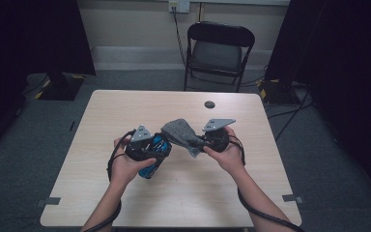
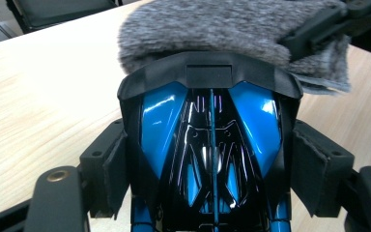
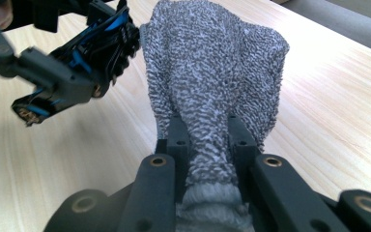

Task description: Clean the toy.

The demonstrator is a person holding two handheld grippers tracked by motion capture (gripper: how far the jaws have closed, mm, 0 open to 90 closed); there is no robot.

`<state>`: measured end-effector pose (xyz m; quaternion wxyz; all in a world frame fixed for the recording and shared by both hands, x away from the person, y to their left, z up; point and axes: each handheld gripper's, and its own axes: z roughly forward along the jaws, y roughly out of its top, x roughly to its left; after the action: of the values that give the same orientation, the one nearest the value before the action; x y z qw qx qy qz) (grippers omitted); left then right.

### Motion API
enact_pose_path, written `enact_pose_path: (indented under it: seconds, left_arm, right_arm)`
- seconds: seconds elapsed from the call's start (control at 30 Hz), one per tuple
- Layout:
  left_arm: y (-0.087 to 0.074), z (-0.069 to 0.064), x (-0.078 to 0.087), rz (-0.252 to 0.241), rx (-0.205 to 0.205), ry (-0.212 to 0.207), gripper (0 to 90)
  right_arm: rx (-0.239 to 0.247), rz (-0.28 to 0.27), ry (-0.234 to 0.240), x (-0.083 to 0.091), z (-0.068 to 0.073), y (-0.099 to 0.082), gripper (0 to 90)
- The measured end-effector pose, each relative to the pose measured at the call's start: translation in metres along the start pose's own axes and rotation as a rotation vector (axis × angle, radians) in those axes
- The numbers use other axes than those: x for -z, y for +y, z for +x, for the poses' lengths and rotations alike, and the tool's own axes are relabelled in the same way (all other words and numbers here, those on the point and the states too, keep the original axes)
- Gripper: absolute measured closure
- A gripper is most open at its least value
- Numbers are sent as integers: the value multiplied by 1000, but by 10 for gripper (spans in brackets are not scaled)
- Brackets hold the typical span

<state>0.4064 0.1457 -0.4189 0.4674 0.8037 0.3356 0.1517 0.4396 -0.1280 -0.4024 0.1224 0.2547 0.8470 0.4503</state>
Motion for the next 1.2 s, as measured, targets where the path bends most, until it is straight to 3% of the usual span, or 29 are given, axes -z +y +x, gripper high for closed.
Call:
enact_pose_path:
  seconds: [0.33,0.57,0.6,0.73,0.93,1.2]
  left_arm:
    - [0,-4,-3,15,-12,-6,256]
    - [-4,3,-2,21,4,17,256]
    - [-5,5,-2,21,10,17,256]
    - [-7,9,-2,27,14,36,256]
    - [-9,17,2,25,26,65,256]
    - [-10,22,5,17,36,84,256]
  right_arm:
    - [17,6,-51,-5,-1,7,773]
    - [14,-13,-5,-3,1,5,773]
    - [19,-19,25,-2,5,4,773]
    - [47,-23,68,1,14,2,773]
    - [65,-13,113,6,22,-9,773]
    - [53,-14,125,12,24,-27,773]
